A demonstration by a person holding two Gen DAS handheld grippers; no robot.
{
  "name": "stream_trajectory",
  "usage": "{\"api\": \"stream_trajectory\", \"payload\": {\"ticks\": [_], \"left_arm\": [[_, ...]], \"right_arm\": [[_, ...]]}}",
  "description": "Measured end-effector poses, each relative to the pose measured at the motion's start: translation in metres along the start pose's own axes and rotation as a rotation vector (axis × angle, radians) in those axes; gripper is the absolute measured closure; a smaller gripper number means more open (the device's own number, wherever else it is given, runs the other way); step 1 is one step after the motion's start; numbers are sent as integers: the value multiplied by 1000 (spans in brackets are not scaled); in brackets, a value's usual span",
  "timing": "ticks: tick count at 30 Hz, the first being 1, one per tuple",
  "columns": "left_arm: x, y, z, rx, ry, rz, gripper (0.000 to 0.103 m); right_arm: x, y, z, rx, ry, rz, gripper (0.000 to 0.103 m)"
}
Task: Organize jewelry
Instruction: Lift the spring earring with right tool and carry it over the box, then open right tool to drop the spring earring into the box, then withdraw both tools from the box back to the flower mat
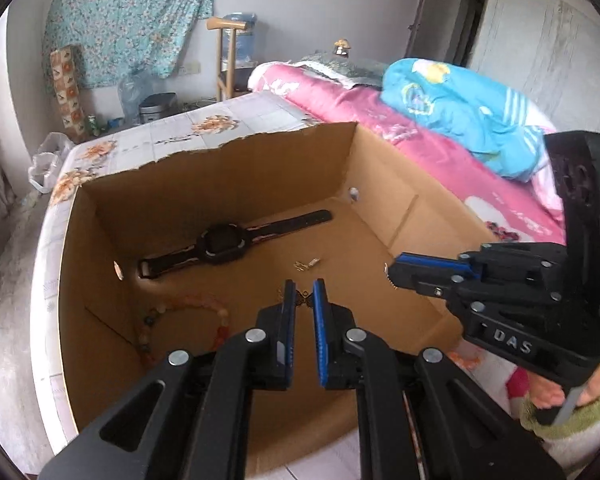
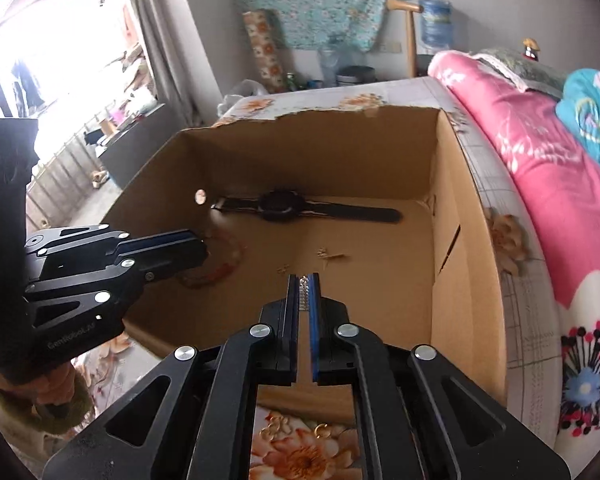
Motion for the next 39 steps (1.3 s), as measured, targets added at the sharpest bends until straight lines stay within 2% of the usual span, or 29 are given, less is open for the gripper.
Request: {"api": "stream_trajectory", "payload": {"ticks": [3, 6, 16, 24, 28, 34, 39], "left_arm": [[2, 1, 8, 19, 0, -8, 94], [4, 2, 11, 25, 20, -15, 86], [2, 2, -8, -32, 49, -21, 63], [-4, -12, -37, -83, 53, -11, 47], [-7, -33, -62, -118, 45, 14, 37], [-21, -77, -78, -95, 11, 80, 28], [-42, -113, -58, -24, -46, 119, 27]], "right_arm": [[-4, 0, -7, -22, -4, 17, 94], [-7, 1, -12, -44, -7, 25, 84], [-6, 0, -33, -108, -10, 32, 62], [6, -7, -60, -173, 12, 30, 56], [6, -19, -79, -207, 2, 19, 55], [1, -57, -85, -156, -34, 2, 55], [5, -89, -66, -64, -34, 14, 55]]}}
Point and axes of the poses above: each gripper's, at about its wrist camera, not at the fingertips, and z roughly the way its jaws point, x to its left, y to its top, the point moved 7 cm from there along z, roughly the way its jaws point, and after that the axes turned 11 degrees about x, right-handed, at the moved point
